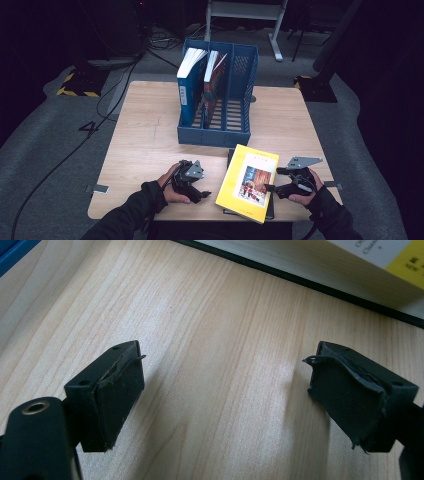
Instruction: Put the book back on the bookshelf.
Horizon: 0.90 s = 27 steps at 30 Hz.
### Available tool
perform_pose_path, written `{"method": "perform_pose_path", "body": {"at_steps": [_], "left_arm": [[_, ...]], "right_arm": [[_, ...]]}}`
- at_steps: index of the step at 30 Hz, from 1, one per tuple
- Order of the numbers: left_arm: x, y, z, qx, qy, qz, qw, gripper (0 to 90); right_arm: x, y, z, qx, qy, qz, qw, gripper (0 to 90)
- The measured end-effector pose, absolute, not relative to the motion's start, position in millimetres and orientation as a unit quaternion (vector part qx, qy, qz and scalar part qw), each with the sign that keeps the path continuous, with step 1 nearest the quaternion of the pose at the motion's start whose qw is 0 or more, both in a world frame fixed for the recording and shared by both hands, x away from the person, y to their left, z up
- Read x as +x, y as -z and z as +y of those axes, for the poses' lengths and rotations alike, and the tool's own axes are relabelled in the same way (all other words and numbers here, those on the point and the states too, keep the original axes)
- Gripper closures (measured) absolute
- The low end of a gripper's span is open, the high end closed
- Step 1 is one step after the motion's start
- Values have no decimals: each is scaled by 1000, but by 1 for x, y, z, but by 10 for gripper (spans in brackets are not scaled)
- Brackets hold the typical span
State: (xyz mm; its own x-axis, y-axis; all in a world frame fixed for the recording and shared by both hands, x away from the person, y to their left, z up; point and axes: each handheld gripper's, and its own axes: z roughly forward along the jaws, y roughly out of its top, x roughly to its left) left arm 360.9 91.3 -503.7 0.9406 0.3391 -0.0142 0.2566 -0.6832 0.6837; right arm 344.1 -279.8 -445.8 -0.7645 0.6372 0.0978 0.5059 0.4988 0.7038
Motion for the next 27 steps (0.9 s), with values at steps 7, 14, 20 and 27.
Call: {"method": "perform_pose_path", "body": {"at_steps": [7,14,20,27], "left_arm": [[361,504,90,915,-57,164,364,146],[365,503,83,913,-54,163,370,221],[375,501,76,913,-40,161,373,285],[379,501,68,915,-49,154,370,281]], "right_arm": [[351,438,-278,313,-384,864,92,240],[361,446,-274,321,-375,866,82,238],[378,451,-280,335,-387,857,62,236],[379,450,-279,330,-375,865,50,230]]}}
